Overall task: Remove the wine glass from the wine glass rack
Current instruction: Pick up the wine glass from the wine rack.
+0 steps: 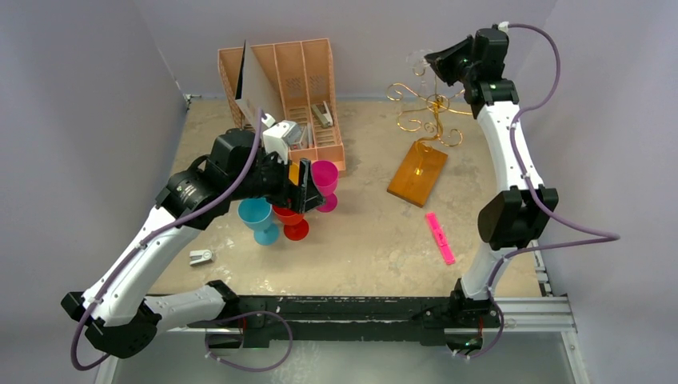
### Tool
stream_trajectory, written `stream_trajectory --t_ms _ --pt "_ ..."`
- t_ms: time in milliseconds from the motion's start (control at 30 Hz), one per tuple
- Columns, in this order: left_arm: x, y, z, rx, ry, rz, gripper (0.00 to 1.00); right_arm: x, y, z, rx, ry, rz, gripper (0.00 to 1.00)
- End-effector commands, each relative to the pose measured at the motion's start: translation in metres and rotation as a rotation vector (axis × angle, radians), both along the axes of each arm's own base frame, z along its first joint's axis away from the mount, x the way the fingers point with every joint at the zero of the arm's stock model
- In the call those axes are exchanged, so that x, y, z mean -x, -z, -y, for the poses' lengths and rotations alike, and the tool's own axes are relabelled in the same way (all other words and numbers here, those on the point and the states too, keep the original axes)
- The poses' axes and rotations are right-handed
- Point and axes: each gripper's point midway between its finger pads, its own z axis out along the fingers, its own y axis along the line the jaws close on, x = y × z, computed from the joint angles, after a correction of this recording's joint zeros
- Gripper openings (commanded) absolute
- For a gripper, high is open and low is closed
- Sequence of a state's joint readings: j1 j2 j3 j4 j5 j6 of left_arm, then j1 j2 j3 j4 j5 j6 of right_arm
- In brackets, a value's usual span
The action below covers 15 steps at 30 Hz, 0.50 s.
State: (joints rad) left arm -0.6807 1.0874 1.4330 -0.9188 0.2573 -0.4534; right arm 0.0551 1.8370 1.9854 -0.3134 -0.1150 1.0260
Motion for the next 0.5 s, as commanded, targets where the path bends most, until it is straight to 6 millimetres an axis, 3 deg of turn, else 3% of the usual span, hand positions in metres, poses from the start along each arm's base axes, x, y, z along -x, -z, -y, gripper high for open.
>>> stream_trajectory --t_ms 0,233,467 --pt "-0.003 -0.02 0.004 0.052 0.007 0.048 0.86 0.005 -0.058 0.0 -0.057 0.001 0.182 0.0" --pt "0.0 -0.022 0.007 0.061 0.026 0.035 0.9 0.011 -0.059 0.014 -0.056 0.028 0.179 0.0" --pt "0.008 -0.037 0.006 0.114 0.042 0.075 0.91 0.014 -0.059 0.019 -0.069 0.027 0.177 0.0"
